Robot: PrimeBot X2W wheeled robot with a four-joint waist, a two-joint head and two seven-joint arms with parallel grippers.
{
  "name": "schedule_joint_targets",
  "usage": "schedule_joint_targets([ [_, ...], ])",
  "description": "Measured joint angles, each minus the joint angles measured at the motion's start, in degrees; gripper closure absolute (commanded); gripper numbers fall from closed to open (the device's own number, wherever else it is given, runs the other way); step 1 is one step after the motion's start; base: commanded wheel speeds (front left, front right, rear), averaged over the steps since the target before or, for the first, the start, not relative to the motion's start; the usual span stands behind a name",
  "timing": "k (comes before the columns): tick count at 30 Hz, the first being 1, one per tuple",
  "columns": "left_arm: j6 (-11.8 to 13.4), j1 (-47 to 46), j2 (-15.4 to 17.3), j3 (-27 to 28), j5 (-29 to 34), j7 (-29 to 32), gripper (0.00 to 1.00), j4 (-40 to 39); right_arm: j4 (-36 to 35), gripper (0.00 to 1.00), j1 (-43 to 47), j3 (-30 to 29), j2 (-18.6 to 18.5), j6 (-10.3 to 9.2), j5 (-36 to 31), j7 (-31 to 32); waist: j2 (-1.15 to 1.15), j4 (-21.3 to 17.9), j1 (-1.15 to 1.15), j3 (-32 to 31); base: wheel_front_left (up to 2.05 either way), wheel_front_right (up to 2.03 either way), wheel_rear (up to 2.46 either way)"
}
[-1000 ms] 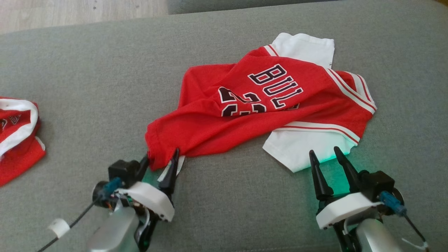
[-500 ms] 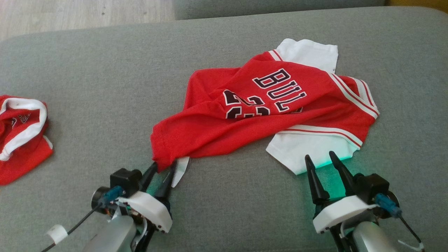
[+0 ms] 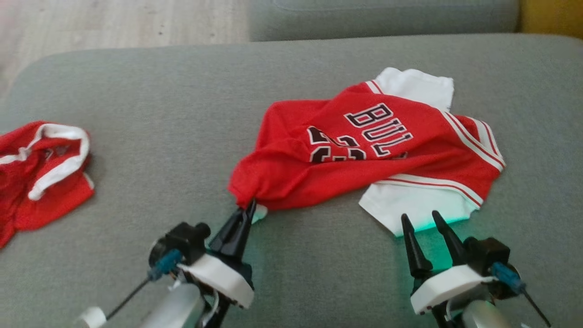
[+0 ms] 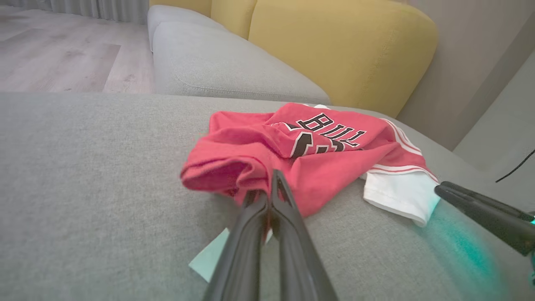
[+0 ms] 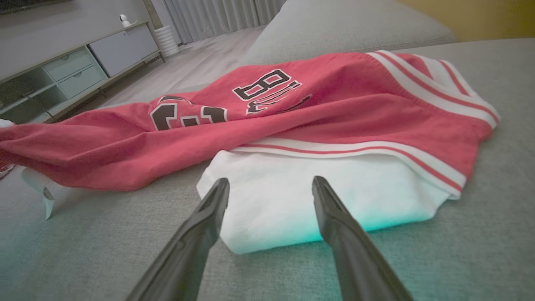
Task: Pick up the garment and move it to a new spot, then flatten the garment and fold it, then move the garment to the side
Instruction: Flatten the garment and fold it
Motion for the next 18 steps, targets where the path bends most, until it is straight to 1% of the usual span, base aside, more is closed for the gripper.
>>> schedule_joint_targets([
  [3,0.00,2.75,-0.78,0.88,-1.68,0.00,1.00,-1.82,0.32,0.00,0.57,0.31,0.00,0.00,0.78,0.00,0.00,1.55,0.00,-0.71,0.00,0.00,0.00],
  [5,0.00,4.83,-1.78,3.67,-4.39,0.01,1.00,-2.61,0.31,0.00,0.52,0.52,0.01,0.00,1.13,0.00,0.00,2.42,0.00,-0.99,0.00,0.00,0.00],
  [8,0.00,7.15,-3.27,9.56,-7.78,0.00,1.00,-2.98,0.20,0.00,0.46,0.56,0.01,0.00,1.13,0.00,0.00,3.26,0.00,-1.04,0.00,0.00,0.00],
  [12,0.00,7.43,-3.24,12.83,-7.86,0.00,1.00,-2.38,-0.14,0.00,0.40,0.38,0.01,0.00,1.13,0.00,0.00,3.29,0.00,-1.01,0.00,0.00,0.00],
  [16,0.00,6.53,-3.49,16.62,-6.32,0.00,1.00,-0.73,-0.65,0.00,0.37,0.13,0.01,0.00,1.04,0.00,0.00,2.33,0.00,-0.98,0.00,0.00,0.00],
  [18,0.00,5.30,-3.69,17.08,-4.94,0.00,1.00,1.19,-1.01,0.00,0.35,0.02,0.01,0.00,1.03,0.00,0.00,1.66,0.00,-0.76,0.00,0.00,0.00],
])
